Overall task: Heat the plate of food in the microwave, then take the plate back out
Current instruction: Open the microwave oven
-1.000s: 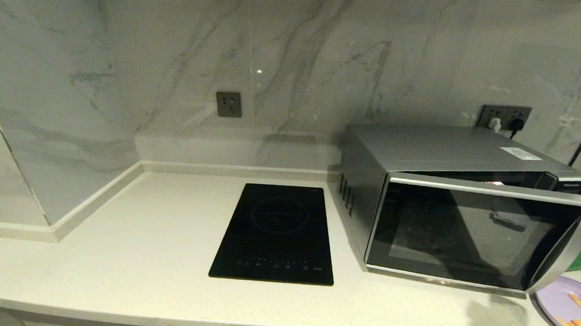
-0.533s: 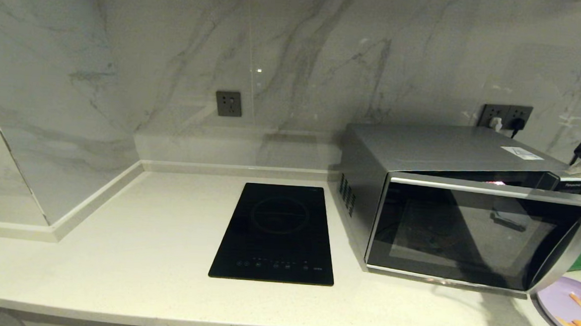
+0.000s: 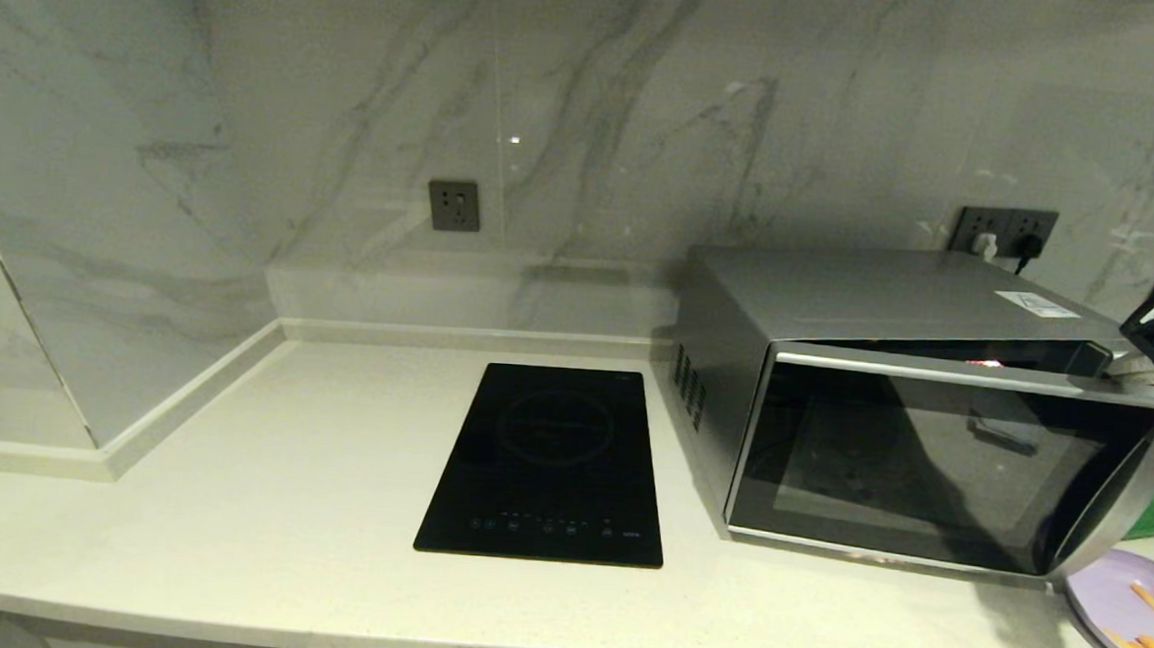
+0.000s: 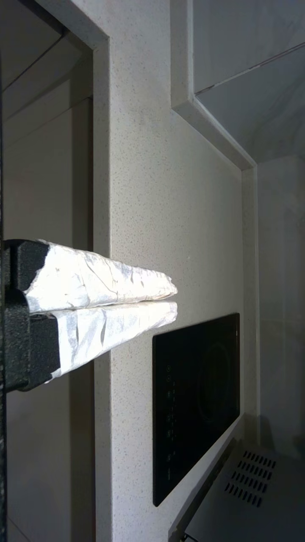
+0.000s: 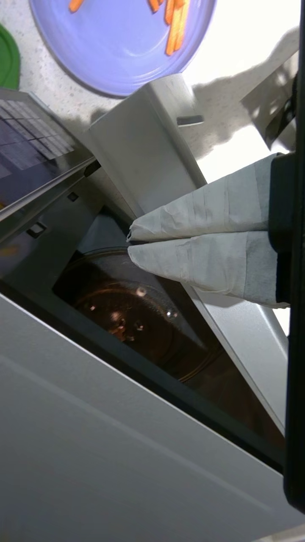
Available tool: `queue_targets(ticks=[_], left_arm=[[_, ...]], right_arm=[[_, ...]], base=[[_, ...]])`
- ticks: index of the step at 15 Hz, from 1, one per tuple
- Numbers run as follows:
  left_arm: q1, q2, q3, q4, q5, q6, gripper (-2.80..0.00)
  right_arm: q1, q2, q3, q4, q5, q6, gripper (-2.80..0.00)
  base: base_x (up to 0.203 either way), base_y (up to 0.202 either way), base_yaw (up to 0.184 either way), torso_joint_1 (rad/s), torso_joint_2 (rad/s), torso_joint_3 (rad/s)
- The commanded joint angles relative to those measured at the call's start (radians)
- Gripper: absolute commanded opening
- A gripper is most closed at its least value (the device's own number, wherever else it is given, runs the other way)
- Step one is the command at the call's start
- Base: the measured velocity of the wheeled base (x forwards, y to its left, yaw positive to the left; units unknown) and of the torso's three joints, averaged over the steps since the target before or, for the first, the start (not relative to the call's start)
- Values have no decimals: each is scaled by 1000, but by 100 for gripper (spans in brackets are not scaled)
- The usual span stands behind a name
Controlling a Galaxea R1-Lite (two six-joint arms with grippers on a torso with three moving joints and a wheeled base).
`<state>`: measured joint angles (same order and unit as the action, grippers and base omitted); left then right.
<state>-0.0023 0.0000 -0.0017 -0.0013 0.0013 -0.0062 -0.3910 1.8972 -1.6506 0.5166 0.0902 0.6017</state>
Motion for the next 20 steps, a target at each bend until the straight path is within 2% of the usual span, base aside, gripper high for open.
queue_targets(ticks=[1,7,11,17,20], left_arm=[[-1,0,0,0,0,-1,-280],[-1,0,0,0,0,0,-280],[-1,0,0,0,0,-1,-280],[1,0,0,0,0,0,-280],[1,0,0,0,0,0,-280]], right_arm=[[-15,26,13,8,2,3,-280],[-39,14,45,8,9,-5,-280],[-72,-84,89,6,106,-45,-280],[-89,-69,85,9,117,-52,-280],[-110,-89,81,70,120,-77,-280]], base=[[0,0,0,0,0,0],[0,0,0,0,0,0],[0,0,0,0,0,0],[0,0,0,0,0,0],[0,0,0,0,0,0]])
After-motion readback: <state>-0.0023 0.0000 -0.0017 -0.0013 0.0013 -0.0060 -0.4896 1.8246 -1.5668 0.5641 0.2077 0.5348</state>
